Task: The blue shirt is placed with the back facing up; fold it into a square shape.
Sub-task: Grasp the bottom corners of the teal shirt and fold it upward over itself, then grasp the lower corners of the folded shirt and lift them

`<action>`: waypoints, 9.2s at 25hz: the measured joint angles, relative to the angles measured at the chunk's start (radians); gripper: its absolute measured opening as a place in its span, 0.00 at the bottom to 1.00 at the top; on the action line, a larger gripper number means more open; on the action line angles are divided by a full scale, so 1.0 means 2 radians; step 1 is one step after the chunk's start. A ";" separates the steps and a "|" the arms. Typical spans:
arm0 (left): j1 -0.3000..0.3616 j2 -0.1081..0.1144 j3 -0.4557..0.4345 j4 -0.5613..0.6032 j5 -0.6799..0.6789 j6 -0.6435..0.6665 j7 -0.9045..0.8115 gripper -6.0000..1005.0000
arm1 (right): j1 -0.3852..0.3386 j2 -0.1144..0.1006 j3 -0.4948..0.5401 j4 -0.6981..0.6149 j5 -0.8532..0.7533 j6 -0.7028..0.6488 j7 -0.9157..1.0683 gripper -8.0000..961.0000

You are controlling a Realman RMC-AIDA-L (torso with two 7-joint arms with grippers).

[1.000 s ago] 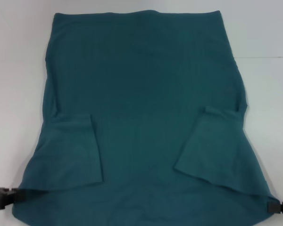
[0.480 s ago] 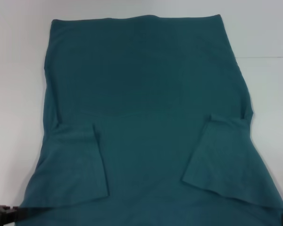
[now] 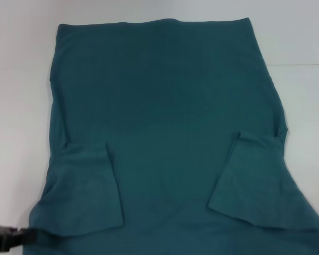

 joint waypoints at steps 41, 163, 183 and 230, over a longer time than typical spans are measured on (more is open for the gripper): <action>-0.280 0.031 -0.017 -0.313 -0.266 -0.542 0.113 0.06 | 0.340 0.022 -0.013 0.093 0.030 0.564 -0.110 0.05; -0.140 0.002 0.070 -0.262 -0.181 -0.479 0.109 0.71 | 0.188 -0.008 -0.055 0.000 0.059 0.254 0.058 0.67; -0.142 0.002 0.074 -0.260 -0.165 -0.498 0.088 0.00 | 0.181 -0.012 -0.060 0.000 0.042 0.254 0.059 0.67; -0.132 0.005 0.073 -0.223 -0.141 -0.457 0.052 0.01 | 0.205 0.038 -0.119 0.031 0.004 0.419 0.056 0.37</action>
